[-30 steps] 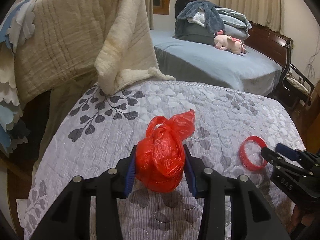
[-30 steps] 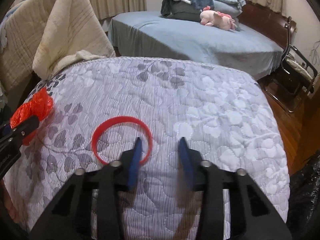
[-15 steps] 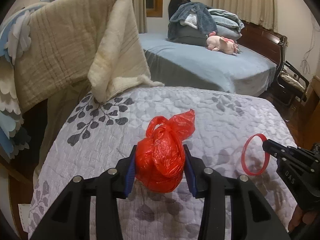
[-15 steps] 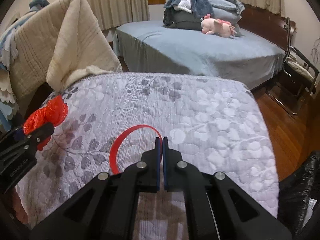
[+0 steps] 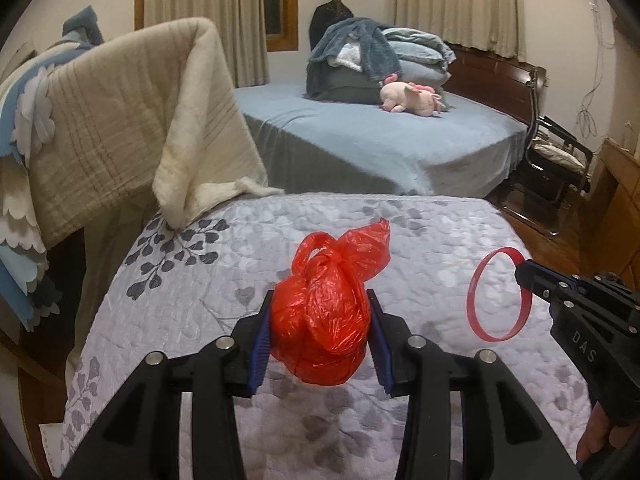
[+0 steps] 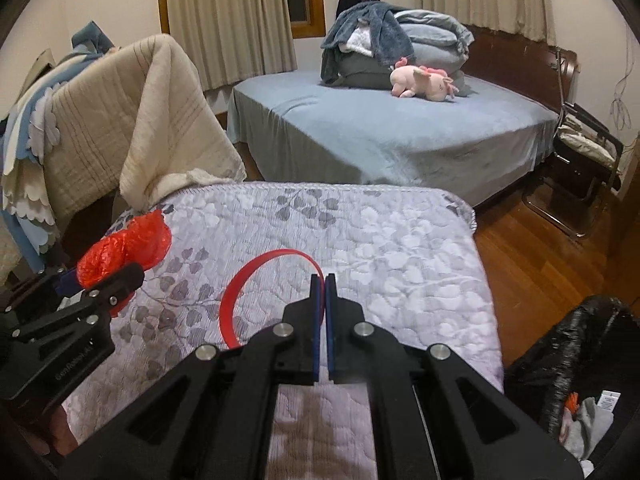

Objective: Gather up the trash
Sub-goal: 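Carry the red bag and band over the bin and open both tools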

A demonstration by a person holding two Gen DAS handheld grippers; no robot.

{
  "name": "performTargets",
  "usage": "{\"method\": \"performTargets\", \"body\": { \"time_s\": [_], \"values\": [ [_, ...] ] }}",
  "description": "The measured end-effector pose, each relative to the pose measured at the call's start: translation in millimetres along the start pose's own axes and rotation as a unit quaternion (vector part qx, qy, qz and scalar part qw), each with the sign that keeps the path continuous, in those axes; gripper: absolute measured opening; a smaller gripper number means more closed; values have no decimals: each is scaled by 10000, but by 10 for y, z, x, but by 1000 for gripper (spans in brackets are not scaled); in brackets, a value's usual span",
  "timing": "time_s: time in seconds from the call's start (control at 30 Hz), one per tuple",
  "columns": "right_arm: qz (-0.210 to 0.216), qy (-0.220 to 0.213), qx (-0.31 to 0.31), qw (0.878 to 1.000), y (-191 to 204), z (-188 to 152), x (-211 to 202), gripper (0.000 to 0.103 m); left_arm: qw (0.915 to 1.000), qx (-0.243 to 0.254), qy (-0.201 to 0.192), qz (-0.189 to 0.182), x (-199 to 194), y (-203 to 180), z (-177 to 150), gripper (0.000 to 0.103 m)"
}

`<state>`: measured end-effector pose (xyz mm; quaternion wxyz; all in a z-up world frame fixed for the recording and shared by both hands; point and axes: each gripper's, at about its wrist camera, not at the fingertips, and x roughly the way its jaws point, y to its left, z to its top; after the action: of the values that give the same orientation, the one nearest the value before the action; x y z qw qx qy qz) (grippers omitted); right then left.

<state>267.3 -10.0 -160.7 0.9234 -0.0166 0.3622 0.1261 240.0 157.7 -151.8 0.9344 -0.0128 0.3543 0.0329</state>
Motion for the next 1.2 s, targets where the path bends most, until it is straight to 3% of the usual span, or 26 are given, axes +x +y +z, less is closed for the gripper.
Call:
{"method": "performTargets", "body": {
  "time_s": [0.73, 1.2],
  "values": [
    [-372, -663, 197, 9969, -486, -101, -1262, 2, 9981, 75, -534, -306, -832, -556, 93, 43],
    [-923, -945, 415, 9904, -986, -370, -1919, 2, 9933, 420, -642, -866, -1237, -1223, -18, 43]
  ]
}}
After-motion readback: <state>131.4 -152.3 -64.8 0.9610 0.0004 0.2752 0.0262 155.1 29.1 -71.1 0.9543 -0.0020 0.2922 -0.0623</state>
